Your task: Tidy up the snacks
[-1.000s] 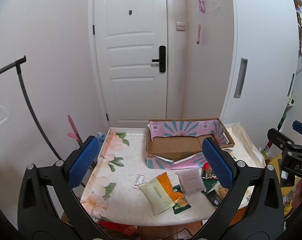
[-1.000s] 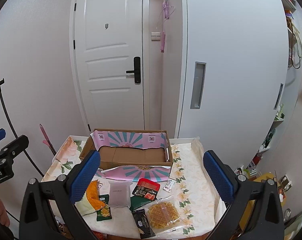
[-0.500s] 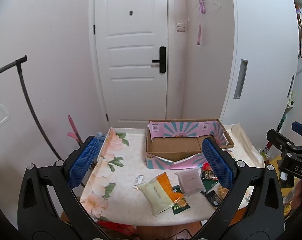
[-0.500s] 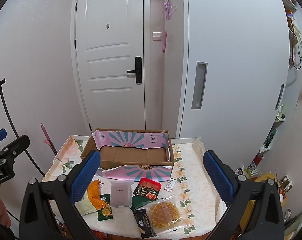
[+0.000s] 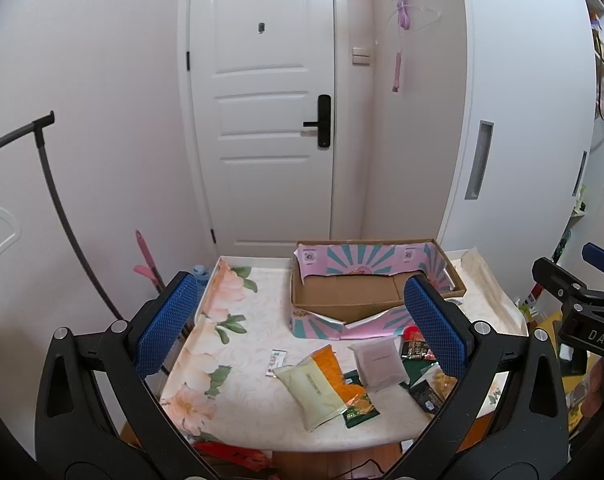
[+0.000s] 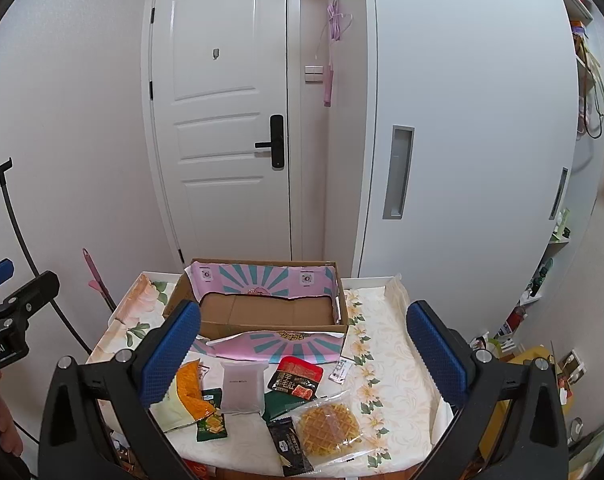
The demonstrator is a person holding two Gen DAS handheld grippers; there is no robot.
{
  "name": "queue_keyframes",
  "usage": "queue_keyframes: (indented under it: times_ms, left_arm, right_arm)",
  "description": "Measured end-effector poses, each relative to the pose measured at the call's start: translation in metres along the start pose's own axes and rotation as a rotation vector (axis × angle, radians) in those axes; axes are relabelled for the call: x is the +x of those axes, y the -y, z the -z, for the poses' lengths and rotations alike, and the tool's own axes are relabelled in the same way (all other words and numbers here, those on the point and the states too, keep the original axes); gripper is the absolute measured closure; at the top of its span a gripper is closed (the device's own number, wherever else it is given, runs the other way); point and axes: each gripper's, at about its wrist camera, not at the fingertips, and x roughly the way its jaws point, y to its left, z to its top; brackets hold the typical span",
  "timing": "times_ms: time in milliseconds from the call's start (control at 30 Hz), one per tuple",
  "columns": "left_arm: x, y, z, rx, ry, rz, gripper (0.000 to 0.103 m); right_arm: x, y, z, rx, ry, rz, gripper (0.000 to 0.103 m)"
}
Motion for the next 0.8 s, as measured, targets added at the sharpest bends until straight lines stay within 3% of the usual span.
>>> queue_keyframes:
  times_ms: [500, 800]
  left_arm:
    - [0.003, -0.005, 0.001, -0.03, -0.026, -0.029, 0.001]
    - [0.031, -0.027, 0.029, -0.064, -0.147, -0.086, 0.001]
  right_arm:
    - [0.001, 0.002, 0.001, 0.0, -0.003, -0.012, 0.001]
    - [0.03, 0.002, 0.018, -0.019, -0.065, -0.101, 0.001]
